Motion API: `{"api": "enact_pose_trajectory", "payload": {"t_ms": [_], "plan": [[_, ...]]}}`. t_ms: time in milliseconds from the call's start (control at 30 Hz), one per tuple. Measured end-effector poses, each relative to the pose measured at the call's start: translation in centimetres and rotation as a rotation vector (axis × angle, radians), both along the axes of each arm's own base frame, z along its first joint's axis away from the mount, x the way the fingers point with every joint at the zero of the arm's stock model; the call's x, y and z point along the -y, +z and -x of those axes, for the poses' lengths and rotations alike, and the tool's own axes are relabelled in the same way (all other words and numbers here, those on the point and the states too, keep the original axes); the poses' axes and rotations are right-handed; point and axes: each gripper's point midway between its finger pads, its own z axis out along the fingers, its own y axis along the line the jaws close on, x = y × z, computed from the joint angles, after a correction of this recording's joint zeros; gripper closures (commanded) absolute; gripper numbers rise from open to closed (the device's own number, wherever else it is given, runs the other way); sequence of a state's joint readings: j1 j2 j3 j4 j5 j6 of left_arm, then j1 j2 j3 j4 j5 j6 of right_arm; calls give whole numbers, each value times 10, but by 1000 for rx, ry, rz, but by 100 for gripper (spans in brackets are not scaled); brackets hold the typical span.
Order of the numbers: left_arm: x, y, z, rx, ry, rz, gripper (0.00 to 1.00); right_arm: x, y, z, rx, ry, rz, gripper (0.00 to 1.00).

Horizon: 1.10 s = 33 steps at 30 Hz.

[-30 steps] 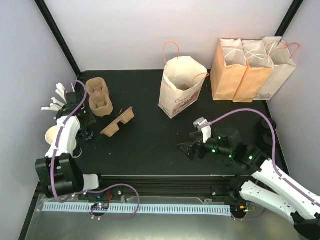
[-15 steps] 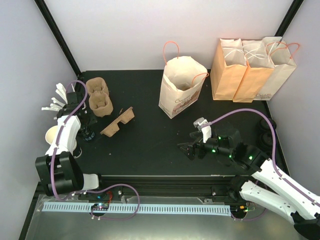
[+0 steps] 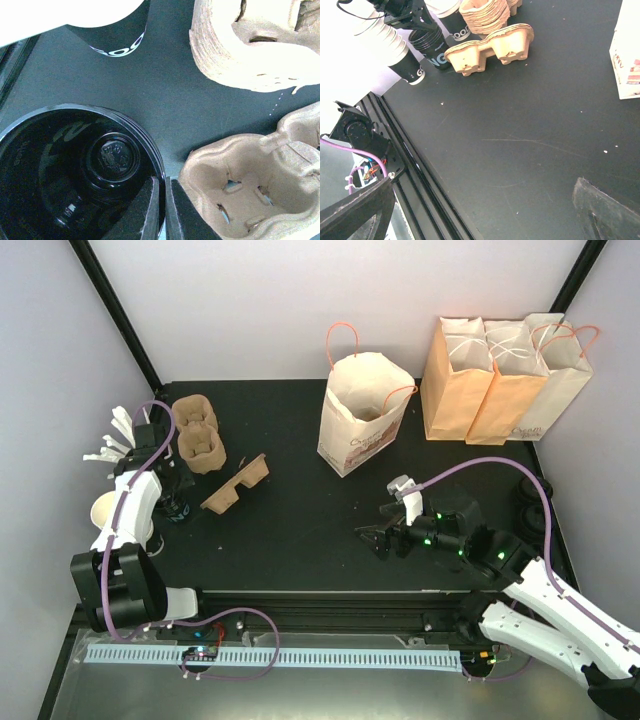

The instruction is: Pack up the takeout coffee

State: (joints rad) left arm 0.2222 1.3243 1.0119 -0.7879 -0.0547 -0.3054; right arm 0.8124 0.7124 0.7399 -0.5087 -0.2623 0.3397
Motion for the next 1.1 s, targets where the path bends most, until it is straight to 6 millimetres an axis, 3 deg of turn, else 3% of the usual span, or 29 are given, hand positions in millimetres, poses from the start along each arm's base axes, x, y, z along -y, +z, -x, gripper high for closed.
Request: {"api": "enact_pose_trajectory", "payload": {"t_ms": [567,1100], "plan": [[3,5,9,-36,-13,-89,97,0,0,0,-2,-1,-1,0],[0,49,9,-2,-15,-267,97,0,0,0,-6,-3,-3,0]]}}
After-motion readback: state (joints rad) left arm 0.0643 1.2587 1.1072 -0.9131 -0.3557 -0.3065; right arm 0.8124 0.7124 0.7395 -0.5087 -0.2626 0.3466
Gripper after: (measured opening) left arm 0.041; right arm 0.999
